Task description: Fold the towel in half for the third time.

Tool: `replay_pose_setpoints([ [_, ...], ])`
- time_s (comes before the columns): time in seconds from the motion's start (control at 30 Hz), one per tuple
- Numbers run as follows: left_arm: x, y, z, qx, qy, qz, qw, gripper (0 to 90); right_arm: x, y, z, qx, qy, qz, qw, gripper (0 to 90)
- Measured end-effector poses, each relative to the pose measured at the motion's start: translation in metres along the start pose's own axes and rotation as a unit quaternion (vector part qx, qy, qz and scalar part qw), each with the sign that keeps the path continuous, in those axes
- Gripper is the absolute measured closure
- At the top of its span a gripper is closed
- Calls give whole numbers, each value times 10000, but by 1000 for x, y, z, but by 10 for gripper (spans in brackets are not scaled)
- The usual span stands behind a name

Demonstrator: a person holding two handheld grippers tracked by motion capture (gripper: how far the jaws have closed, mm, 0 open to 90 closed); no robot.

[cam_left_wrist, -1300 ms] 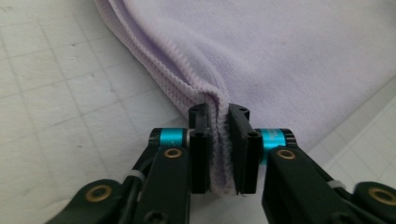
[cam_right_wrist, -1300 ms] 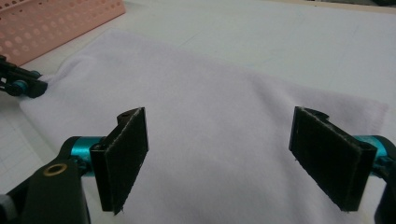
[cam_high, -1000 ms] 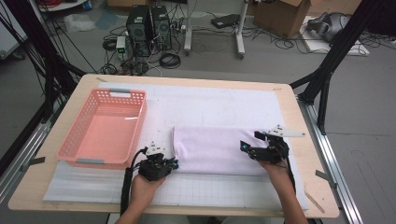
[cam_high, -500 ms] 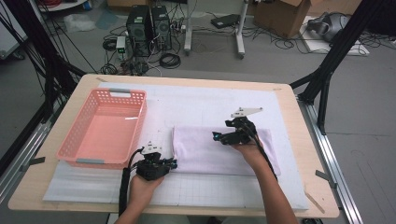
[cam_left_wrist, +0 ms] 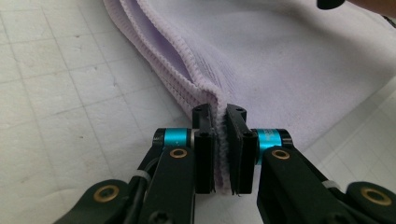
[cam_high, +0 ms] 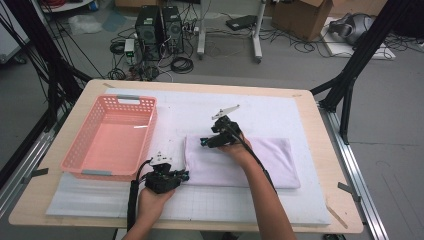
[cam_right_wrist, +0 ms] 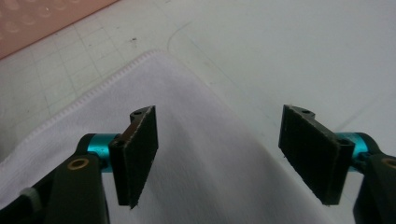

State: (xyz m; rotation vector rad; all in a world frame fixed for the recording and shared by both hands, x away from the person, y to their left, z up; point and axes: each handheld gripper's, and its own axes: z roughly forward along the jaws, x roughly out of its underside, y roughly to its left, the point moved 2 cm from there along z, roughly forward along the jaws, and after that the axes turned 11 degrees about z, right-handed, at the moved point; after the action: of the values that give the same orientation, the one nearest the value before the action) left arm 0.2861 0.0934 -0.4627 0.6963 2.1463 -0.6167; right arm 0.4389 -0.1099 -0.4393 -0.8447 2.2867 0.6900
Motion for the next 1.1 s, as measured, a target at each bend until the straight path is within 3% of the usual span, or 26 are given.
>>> replay_pose_setpoints([
  [0.37,0,2,-4,-10,-7,-114,9999,830,-10,12,30,-176,534,-422,9975,478],
  [0.43,-1,4,-8,-27,-29,-119,9999,832,-10,12,30,-240,558,-381,9974,590],
  [0.5,-3,5,-12,-47,-54,-89,9999,834,-11,15,29,-293,609,-549,9962,742],
  [0.57,-4,6,-14,-58,-65,-91,9999,835,-12,20,28,-260,656,-713,9950,778],
  [0.67,-5,5,-22,-85,-118,-88,9999,835,-13,22,29,-365,604,-616,9956,789],
  [0.73,-9,5,-31,-167,-162,59,9997,835,-15,25,29,-458,491,-604,9959,790],
  [0.83,-16,6,-46,-181,-365,21,9992,835,-21,31,28,-650,254,-605,9957,791],
  [0.93,-21,5,-57,-195,-504,36,9985,835,-27,36,19,-851,-91,-511,9950,791],
  [1.1,-32,0,-59,-66,-664,34,9978,835,-34,31,-3,-1049,-494,-337,9927,791],
])
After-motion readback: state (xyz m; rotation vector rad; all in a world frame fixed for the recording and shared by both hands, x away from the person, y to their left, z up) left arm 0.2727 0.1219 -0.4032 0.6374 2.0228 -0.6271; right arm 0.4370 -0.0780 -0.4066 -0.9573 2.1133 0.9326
